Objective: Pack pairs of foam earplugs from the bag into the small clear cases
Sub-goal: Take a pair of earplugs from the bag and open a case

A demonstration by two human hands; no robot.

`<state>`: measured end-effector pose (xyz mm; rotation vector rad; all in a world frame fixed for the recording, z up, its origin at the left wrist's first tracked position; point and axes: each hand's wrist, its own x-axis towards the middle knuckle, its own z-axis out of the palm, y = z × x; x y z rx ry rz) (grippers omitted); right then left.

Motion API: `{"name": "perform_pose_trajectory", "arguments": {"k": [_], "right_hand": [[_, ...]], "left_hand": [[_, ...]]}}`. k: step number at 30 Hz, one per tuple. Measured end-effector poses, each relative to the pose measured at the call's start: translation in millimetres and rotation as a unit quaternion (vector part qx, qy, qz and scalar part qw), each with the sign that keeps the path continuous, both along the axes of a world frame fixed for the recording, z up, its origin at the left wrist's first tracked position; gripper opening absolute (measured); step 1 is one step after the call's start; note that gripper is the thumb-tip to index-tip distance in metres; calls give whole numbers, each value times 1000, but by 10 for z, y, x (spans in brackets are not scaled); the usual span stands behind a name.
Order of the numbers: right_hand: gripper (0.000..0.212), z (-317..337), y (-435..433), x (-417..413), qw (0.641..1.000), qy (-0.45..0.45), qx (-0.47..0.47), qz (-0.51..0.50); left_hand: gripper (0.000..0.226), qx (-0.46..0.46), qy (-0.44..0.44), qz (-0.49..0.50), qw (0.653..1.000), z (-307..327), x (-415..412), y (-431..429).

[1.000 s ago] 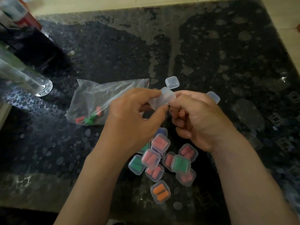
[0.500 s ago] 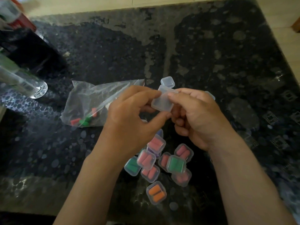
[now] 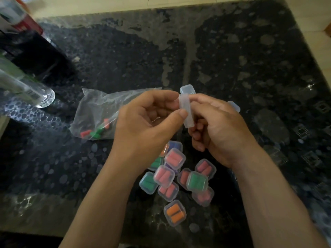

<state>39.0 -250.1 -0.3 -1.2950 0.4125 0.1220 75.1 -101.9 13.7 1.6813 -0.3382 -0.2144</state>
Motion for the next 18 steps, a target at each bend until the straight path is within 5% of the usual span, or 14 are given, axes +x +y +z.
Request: {"name": "perform_pose_trajectory", "arguments": {"k": [5,9,18], "right_hand": [[32,-14,7,1,996,-53,-75,10],[21,-82,-2,22,984,-81,-157,-2],[30,-123,6,14,985,-101,-140,9]], "left_hand": [[20,-3,80,-51,995,9,4,4],[32,-12,63,-50,997,20,5,5],[30,86,-68,-20,994,-75,4,2]]}}
